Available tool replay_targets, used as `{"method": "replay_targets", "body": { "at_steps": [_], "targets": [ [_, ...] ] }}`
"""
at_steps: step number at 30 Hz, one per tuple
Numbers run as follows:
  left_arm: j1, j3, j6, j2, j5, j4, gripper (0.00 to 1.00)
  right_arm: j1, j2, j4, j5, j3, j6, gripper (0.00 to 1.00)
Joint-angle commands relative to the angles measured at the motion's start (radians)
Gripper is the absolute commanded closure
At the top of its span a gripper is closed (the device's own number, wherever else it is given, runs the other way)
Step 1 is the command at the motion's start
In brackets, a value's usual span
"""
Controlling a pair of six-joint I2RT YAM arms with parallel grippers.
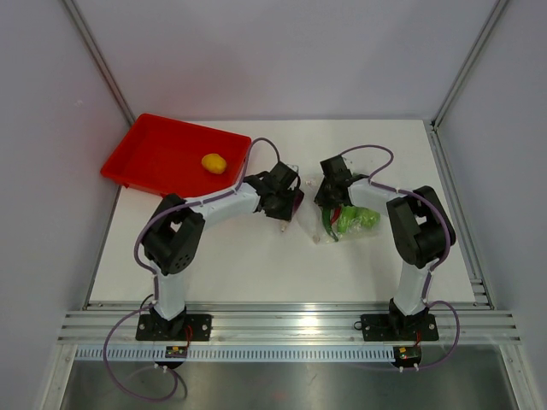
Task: Open the zip-top bag and remove the fake food
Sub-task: Pick up the fake vegetable from the zipper food storage bag.
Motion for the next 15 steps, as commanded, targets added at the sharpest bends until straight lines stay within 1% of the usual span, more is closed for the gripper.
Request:
{"method": "replay_targets", "body": {
  "at_steps": [1,4,5,6,7,15],
  "targets": [
    [-0.006,-0.019,0.005,0.023,-0.022,0.059,0.82,-0.008,-0.007,-0.017,0.031,0.012,-0.016,0.76],
    [-0.006,-0.039,-0.004,0.025,-0.050,0.091,0.77,-0.010,-0.015,-0.014,0.028,0.009,-0.016,0.76],
    [-0.006,-0.045,-0.009,0.023,-0.056,0.106,0.74,-0.010,-0.017,-0.012,0.028,0.006,-0.016,0.75],
    [-0.006,-0.051,-0.010,0.017,-0.060,0.116,0.69,-0.010,-0.020,-0.011,0.028,0.002,-0.014,0.75],
    [-0.006,-0.056,-0.013,0.014,-0.070,0.122,0.66,-0.010,-0.021,-0.008,0.026,0.001,-0.014,0.75],
    [-0.006,-0.088,-0.006,-0.014,-0.129,0.175,0.57,-0.010,-0.024,-0.003,0.006,-0.002,-0.014,0.76]
  ]
}}
